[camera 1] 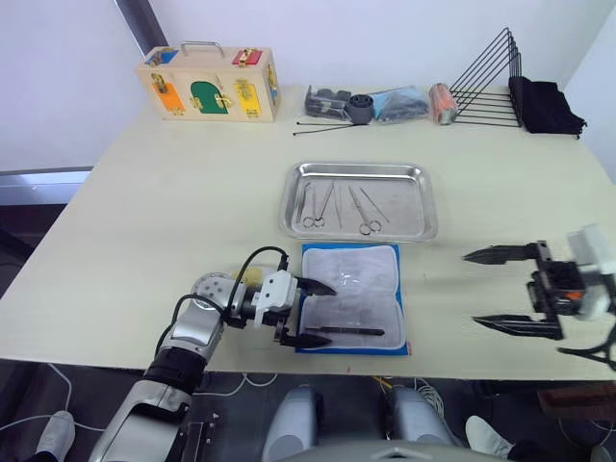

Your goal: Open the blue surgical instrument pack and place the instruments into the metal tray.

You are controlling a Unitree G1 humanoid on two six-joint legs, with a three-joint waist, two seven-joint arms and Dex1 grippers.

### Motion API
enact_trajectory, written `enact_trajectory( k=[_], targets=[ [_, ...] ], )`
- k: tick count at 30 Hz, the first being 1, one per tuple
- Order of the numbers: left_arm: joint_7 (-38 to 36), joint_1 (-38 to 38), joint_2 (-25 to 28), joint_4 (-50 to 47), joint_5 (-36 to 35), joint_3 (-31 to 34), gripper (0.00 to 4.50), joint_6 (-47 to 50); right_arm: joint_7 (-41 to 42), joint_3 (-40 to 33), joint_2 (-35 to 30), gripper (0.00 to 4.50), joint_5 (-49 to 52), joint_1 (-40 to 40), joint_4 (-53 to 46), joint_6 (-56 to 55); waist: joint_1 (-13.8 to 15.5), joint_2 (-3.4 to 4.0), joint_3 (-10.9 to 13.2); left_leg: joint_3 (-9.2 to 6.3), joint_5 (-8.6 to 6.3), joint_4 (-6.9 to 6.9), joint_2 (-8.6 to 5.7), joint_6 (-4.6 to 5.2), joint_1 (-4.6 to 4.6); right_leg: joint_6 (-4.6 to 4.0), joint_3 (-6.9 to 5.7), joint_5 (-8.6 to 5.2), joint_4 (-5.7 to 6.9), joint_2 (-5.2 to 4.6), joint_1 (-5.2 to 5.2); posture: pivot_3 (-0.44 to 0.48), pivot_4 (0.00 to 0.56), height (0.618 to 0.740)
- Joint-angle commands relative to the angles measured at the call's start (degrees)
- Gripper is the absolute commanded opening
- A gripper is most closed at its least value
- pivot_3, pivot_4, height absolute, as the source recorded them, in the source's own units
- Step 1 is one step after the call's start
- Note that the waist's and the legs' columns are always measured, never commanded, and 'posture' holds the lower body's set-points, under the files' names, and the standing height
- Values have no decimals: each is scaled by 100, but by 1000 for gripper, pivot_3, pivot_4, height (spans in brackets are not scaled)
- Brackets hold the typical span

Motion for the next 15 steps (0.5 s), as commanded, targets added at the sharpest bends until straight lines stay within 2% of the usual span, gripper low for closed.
enact_trajectory(
  k=[1,7,15],
  targets=[
    [-84,209,31,409,240,-246,4500,71,387,-344,-338,4470,255,-3,-150,72,4,-2,2,-1,0,0,0,0,-1,0,-1,0,0,0,0,0,150,740],
    [-103,185,1,512,278,-288,4500,-16,69,-248,-348,4470,185,-164,-337,134,2,-5,4,-1,0,0,1,0,0,1,-1,0,2,0,0,0,150,740],
    [-112,154,3,555,293,-309,4500,-65,-672,862,350,4470,-860,-196,-570,-442,9,2,0,-2,0,0,0,0,0,2,-2,-1,2,0,0,0,150,740]
  ],
)
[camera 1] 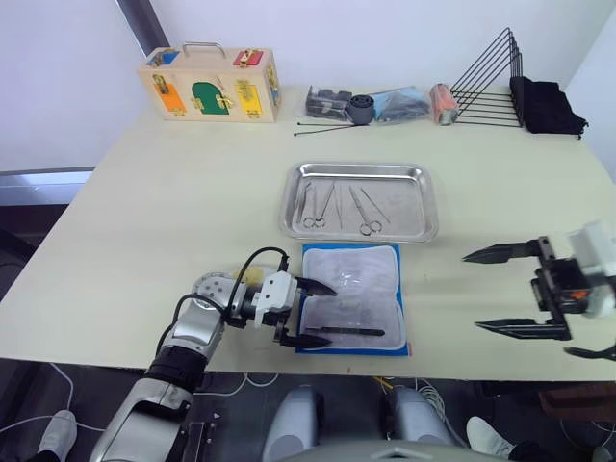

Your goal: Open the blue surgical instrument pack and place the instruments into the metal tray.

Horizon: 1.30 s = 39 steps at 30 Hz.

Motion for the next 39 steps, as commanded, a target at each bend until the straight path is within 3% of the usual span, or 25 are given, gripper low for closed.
enact_trajectory(
  k=[1,13,29,32,39],
  targets=[
    [-63,179,22,402,298,-276,4500,99,-292,436,231,4470,-442,-144,-165,-311,1,2,-1,1,0,0,0,0,0,0,0,0,0,0,0,0,150,740],
    [-47,214,104,291,296,-268,4500,165,-1373,2280,1218,4470,-2371,-588,377,-1081,1,20,-12,-1,0,0,-1,0,2,-1,-1,0,3,2,-1,0,150,740],
    [-55,204,120,195,272,-286,4500,267,-1680,3281,1877,4470,-3298,-867,1772,-1577,-21,9,-16,-2,0,1,2,0,6,-10,0,4,8,7,0,0,150,740],
    [-44,218,123,168,269,-286,4500,284,-1586,3355,1862,3619,-3337,-831,2055,-1822,-22,1,-22,-1,0,1,2,0,8,-11,0,5,7,7,1,0,150,740],
    [-55,235,144,97,242,-281,4500,341,-1503,3407,1828,455,-3272,-733,2209,-1909,-28,-20,-36,0,0,1,4,0,14,-12,2,5,8,8,4,0,150,740]
  ],
)
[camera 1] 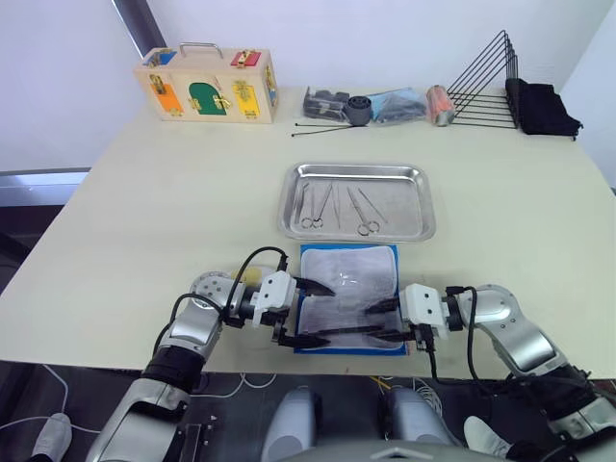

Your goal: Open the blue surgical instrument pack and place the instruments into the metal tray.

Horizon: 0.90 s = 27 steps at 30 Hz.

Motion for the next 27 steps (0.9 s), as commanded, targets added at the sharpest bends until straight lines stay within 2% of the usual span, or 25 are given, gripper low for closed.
enact_trajectory(
  k=[1,14,27],
  targets=[
    [-84,224,54,182,229,-271,4500,207,-90,35,-89,85,-218,109,333,99,0,-6,-6,-1,0,0,1,0,3,-1,0,0,0,1,2,0,150,740],
    [-75,293,44,98,234,-309,4500,260,-170,-181,-298,27,-28,-88,-706,825,5,-10,-4,2,0,0,1,0,-3,-15,1,8,-2,0,-1,0,150,740],
    [-49,318,29,116,257,-328,4500,276,-82,-144,-961,27,-226,-403,-1946,1656,8,-10,3,1,0,0,0,0,-10,-14,0,7,-2,-1,-6,0,150,740]
  ],
)
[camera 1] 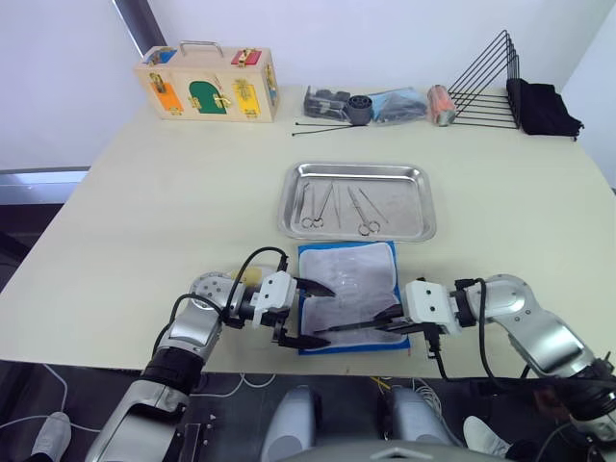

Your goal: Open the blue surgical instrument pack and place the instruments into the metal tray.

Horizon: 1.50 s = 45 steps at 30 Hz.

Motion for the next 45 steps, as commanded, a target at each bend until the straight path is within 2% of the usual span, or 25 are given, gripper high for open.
enact_trajectory(
  k=[1,16,26,33,36,40,45],
  targets=[
    [-78,256,12,249,261,-327,4500,183,17,-125,-190,27,-119,-196,-389,58,2,0,1,-1,0,0,0,0,0,1,0,-1,0,0,0,0,150,740],
    [-52,249,-26,310,278,-323,4500,148,337,-239,-940,27,-213,-346,-906,451,8,2,2,-2,0,0,-2,0,-2,12,-3,-8,-3,-5,0,0,150,740],
    [-48,254,-26,339,297,-319,4500,100,540,-1055,-1709,27,188,147,-877,332,11,4,2,0,0,0,-3,0,-3,13,-3,-8,-5,-7,0,0,150,740],
    [-29,268,-14,322,292,-302,4500,108,737,-1824,-1985,27,684,526,-607,59,8,4,2,0,0,0,-3,0,-3,14,-3,-9,-6,-7,1,0,150,740],
    [-15,293,-19,309,292,-300,4500,102,665,-2145,-1891,27,1081,528,-591,390,5,4,2,3,0,0,-3,0,-3,14,-1,-8,-6,-7,1,0,150,740],
    [30,284,-50,303,303,-306,4500,116,-294,-2246,-1157,27,1396,-4,-660,1278,-11,6,3,3,0,0,0,0,2,12,1,-7,-4,-5,3,0,150,740],
    [88,297,-53,270,326,-313,4500,140,-1475,-2168,-250,27,1197,-685,-274,1819,20,18,0,0,0,0,-5,0,-3,-1,-1,1,-5,-8,2,0,150,740]
  ],
)
